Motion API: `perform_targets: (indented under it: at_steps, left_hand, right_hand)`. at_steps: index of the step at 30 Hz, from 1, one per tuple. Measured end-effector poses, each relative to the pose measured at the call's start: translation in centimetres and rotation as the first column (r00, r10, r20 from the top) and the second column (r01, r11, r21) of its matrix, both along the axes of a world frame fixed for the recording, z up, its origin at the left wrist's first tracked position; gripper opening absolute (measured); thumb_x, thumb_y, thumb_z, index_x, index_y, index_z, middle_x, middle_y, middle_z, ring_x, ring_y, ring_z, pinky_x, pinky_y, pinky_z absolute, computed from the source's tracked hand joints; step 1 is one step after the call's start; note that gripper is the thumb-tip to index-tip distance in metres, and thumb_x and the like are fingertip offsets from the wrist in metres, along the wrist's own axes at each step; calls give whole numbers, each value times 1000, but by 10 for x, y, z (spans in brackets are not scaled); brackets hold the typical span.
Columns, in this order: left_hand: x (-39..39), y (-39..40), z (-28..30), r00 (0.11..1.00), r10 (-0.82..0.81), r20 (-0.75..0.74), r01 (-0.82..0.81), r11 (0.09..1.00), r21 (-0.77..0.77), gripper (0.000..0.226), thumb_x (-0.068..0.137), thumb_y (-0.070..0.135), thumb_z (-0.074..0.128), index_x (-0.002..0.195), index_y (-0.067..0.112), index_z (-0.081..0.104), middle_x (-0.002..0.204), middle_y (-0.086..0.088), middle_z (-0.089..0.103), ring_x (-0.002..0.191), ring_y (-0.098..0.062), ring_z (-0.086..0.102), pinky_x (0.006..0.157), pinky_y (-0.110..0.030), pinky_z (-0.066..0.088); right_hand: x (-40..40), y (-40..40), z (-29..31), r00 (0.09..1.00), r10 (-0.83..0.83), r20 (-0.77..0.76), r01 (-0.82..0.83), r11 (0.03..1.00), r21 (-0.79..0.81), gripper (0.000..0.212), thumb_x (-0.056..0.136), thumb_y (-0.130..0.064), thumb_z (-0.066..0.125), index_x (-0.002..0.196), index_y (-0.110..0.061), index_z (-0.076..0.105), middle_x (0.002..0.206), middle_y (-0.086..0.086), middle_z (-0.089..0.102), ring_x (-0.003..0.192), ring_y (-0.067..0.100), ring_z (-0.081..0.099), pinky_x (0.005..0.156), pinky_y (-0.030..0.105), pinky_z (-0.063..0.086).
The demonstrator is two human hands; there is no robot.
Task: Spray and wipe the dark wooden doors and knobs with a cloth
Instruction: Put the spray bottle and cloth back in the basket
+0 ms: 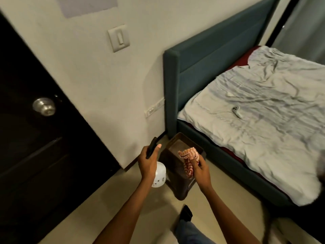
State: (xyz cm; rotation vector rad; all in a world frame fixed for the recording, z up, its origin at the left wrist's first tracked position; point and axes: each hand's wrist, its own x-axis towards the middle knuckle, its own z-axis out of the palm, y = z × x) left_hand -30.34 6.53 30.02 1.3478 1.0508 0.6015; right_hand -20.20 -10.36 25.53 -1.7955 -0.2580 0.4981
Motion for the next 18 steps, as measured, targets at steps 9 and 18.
perform_targets:
  at_steps: [9, 18]
  left_hand:
    - [149, -10, -26, 999, -48, -23, 47, 998, -48, 31, 95, 40, 74, 113, 16, 78, 97, 0, 80, 83, -8, 75, 71, -22, 60]
    - [240, 3, -78, 984, -175, -40, 167, 974, -154, 39, 96, 37, 73, 127, 13, 73, 125, -7, 73, 89, -16, 78, 75, -26, 63]
  right_hand:
    - [116, -40, -7, 994, -104, -27, 103, 994, -29, 20, 104, -30, 53, 120, -41, 59, 113, -15, 68, 104, 1, 66, 84, 18, 54]
    - [191, -30, -31, 958, -181, -222, 182, 983, -18, 27, 105, -29, 52, 129, -24, 63, 113, -10, 70, 104, 9, 67, 88, 26, 56]
